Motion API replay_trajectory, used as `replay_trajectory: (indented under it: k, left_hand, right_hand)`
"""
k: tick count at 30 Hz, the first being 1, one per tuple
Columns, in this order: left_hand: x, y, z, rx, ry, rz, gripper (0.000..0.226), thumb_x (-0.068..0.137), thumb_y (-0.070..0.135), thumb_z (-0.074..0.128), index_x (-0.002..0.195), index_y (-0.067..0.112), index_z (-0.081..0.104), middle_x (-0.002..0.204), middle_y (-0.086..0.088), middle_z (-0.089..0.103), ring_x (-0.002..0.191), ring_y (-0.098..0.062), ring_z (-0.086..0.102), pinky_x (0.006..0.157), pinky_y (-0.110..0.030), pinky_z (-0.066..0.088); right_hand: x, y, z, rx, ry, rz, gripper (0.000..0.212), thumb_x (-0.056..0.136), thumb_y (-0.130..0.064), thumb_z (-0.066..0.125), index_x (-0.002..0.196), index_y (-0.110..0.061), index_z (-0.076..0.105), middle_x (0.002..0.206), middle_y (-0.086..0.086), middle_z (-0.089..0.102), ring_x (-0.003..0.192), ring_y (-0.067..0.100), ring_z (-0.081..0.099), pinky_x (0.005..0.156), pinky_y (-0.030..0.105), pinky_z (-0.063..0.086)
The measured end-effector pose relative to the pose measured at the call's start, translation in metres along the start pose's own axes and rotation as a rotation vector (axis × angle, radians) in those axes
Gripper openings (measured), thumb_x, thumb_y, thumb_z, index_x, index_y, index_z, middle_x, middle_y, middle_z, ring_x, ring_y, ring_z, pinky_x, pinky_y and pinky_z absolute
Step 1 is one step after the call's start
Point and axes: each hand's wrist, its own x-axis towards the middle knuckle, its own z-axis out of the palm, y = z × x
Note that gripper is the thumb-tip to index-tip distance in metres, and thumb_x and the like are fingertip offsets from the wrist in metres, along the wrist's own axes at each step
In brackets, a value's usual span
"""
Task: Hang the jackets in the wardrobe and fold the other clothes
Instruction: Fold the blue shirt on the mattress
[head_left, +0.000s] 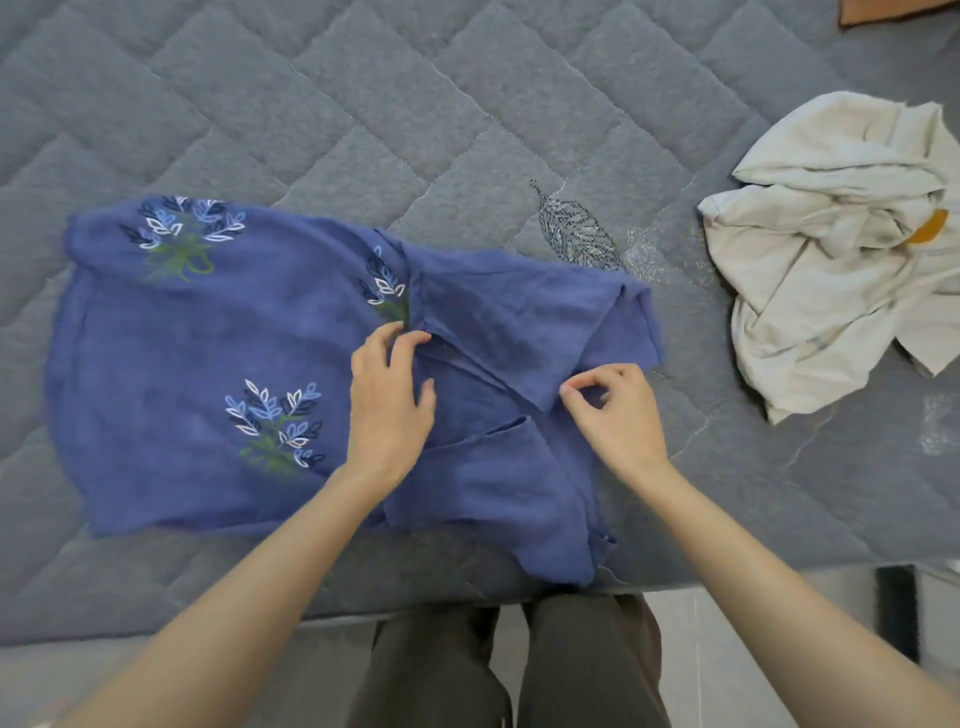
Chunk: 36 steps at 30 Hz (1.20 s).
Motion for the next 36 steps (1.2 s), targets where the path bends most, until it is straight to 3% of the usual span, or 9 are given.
replay_trajectory:
  k: [4,11,14,16,20,23,28,33,36]
  left_hand:
    - [-0.037,0.031,0.025,0.024,0.067,-0.035,0.039,0.083,0.014,0.065,0.121,0.014,0.055,0.119,-0.011,0.046,0.103,-0.032,0.043,0.087,-0.041,0.036]
    - [-0.089,0.080,0.096,0.012,0.044,-0.239,0.069,0.078,0.046,0.067,0.136,0.021,0.041,0.132,-0.006,0.038,0.120,-0.027,0.036,0.100,-0.041,0.027]
    - [-0.107,0.098,0.132,0.027,0.051,-0.345,0.101,0.069,0.055,0.069,0.149,0.014,0.024,0.149,-0.014,0.026,0.138,-0.033,0.024,0.112,-0.044,0.016]
    - [-0.118,0.111,0.154,0.107,0.007,-0.415,0.118,0.067,0.059,0.064,0.152,0.009,-0.002,0.158,-0.017,-0.002,0.147,-0.033,-0.004,0.118,-0.045,-0.005]
    - [-0.127,0.129,0.180,0.170,-0.021,-0.547,0.118,0.070,0.052,0.059,0.147,0.001,-0.016,0.152,-0.022,-0.025,0.143,-0.033,-0.023,0.118,-0.045,-0.011]
    - [-0.127,0.135,0.187,0.151,0.035,-0.587,0.101,0.079,0.028,0.054,0.148,0.001,-0.014,0.154,-0.022,-0.021,0.144,-0.031,-0.019,0.119,-0.039,-0.009]
    - [-0.129,0.129,0.185,0.218,0.076,-0.576,0.066,0.096,-0.004,0.028,0.148,0.001,-0.013,0.158,-0.016,-0.013,0.147,-0.024,-0.008,0.119,-0.027,0.000]
    - [-0.132,0.151,0.161,0.175,0.024,-0.590,0.057,0.093,0.003,0.037,0.148,0.013,0.025,0.154,-0.007,0.030,0.138,-0.021,0.034,0.097,-0.030,0.038]
    - [-0.137,0.174,0.152,0.130,-0.074,-0.593,0.045,0.088,0.006,0.041,0.129,0.018,0.053,0.121,-0.012,0.062,0.108,-0.035,0.056,0.077,-0.037,0.042]
  right_hand:
    - [0.015,0.000,-0.012,-0.044,0.207,-0.040,0.026,0.085,-0.021,0.066,0.108,-0.011,0.059,0.119,0.009,0.055,0.115,0.027,0.042,0.088,0.014,0.021]
    - [0.072,-0.008,-0.026,-0.092,0.169,0.014,0.082,0.079,-0.046,0.071,0.143,-0.011,0.033,0.146,0.010,0.036,0.135,0.030,0.027,0.112,0.039,0.020]
    - [0.088,-0.008,-0.031,-0.106,0.112,0.052,0.076,0.072,-0.058,0.071,0.131,-0.019,0.046,0.137,0.004,0.047,0.131,0.028,0.032,0.107,0.044,0.025]
    - [0.095,-0.008,-0.035,-0.115,0.025,0.003,0.058,0.069,-0.062,0.071,0.107,-0.021,0.056,0.118,0.001,0.060,0.121,0.027,0.046,0.103,0.044,0.035]
    - [0.101,-0.004,-0.035,-0.169,-0.136,-0.146,0.037,0.072,-0.050,0.075,0.077,-0.017,0.058,0.083,0.003,0.064,0.093,0.026,0.064,0.075,0.034,0.047]
    - [0.101,0.002,-0.036,-0.172,-0.165,-0.250,0.024,0.079,-0.030,0.070,0.085,-0.009,0.062,0.082,0.005,0.061,0.092,0.027,0.062,0.069,0.029,0.039]
    - [0.095,0.013,-0.055,-0.113,-0.186,-0.362,0.022,0.086,-0.018,0.061,0.105,-0.007,0.064,0.105,0.013,0.068,0.096,0.023,0.058,0.081,0.030,0.040]
    - [0.103,0.025,-0.088,-0.044,-0.143,-0.234,0.012,0.087,-0.020,0.060,0.093,-0.009,0.059,0.096,0.009,0.060,0.091,0.021,0.054,0.082,0.032,0.041]
    - [0.102,0.035,-0.117,0.006,-0.079,-0.129,0.017,0.083,-0.020,0.065,0.089,-0.009,0.054,0.090,0.008,0.056,0.084,0.021,0.051,0.076,0.029,0.040]
